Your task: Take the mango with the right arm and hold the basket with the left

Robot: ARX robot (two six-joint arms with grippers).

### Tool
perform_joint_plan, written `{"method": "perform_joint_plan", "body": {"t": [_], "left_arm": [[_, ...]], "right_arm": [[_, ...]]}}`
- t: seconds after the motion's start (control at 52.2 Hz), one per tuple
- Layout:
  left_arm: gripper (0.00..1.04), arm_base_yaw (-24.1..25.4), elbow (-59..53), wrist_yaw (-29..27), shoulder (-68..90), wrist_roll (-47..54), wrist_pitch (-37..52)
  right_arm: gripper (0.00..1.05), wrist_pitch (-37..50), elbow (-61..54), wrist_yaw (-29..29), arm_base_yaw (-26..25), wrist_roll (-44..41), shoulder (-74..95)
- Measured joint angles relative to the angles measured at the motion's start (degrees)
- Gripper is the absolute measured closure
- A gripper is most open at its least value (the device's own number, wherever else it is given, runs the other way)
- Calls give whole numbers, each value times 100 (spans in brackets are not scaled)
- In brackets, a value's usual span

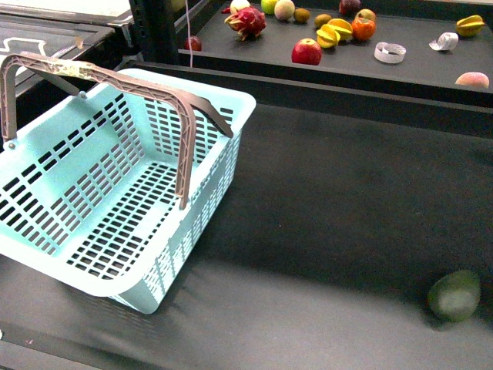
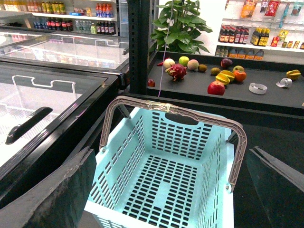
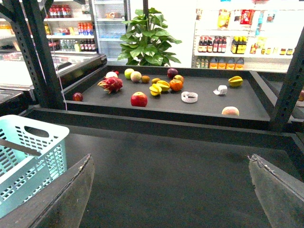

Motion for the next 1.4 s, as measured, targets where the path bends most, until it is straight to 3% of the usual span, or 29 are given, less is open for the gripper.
{"method": "perform_joint_plan", "body": {"t": [1.208, 1.399], "left_arm": [[6, 0, -2, -2, -2, -17, 2], [6, 7, 0, -179, 654, -2129, 671]], "right_arm": [[8, 0, 0, 0, 0, 2, 0], [8, 0, 0, 0, 0, 2, 0]]}}
